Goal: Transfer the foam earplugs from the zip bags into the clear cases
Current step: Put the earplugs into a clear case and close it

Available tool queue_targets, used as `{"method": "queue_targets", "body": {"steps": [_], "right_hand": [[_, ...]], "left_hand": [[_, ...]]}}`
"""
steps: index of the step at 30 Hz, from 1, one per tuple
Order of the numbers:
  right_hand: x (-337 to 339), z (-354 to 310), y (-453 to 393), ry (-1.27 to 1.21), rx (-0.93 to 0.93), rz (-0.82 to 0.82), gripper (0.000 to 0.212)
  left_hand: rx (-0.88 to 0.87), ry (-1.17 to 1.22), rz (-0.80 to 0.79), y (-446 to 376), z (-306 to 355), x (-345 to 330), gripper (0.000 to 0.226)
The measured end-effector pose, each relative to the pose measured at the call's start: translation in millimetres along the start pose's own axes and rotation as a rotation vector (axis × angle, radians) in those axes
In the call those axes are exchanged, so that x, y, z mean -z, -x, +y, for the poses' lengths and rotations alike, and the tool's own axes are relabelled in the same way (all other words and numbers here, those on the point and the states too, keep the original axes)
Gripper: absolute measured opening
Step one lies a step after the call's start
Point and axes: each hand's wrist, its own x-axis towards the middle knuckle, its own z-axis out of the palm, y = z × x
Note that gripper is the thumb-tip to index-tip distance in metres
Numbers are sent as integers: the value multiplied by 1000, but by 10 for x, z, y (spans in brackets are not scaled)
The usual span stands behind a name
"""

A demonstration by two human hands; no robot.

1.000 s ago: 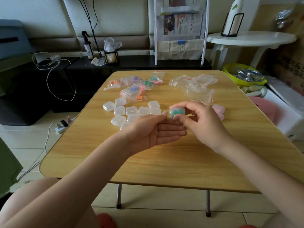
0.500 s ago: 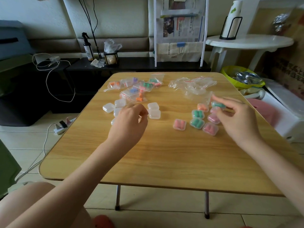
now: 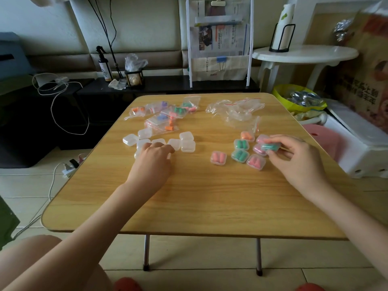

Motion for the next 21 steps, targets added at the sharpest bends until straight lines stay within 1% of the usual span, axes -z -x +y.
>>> {"method": "queue_targets", "body": {"steps": [4, 7, 11, 14, 17, 19, 21], "right_hand": [[-133, -69, -63, -101, -46, -82, 29], [-286, -232, -178, -145, -40, -148, 28], [-528, -389, -375, -31, 44, -220, 19], [-742, -426, -459, -33, 22, -234, 17], [-827, -443, -460, 114, -18, -303, 9], [-804, -447, -455, 236, 3, -351, 11], [-760, -440, -461, 288, 25, -379, 18]], "left_hand": [[21, 103, 3, -12, 46, 7, 37], [-6, 173, 67, -36, 117, -4, 37], [-50, 240, 154, -85, 178, 1, 38], [-72, 285, 167, -93, 166, -7, 40], [-52, 380, 178, -100, 146, -6, 40], [-33, 474, 175, -116, 138, 5, 39], [-24, 540, 169, -131, 136, 9, 38]]}}
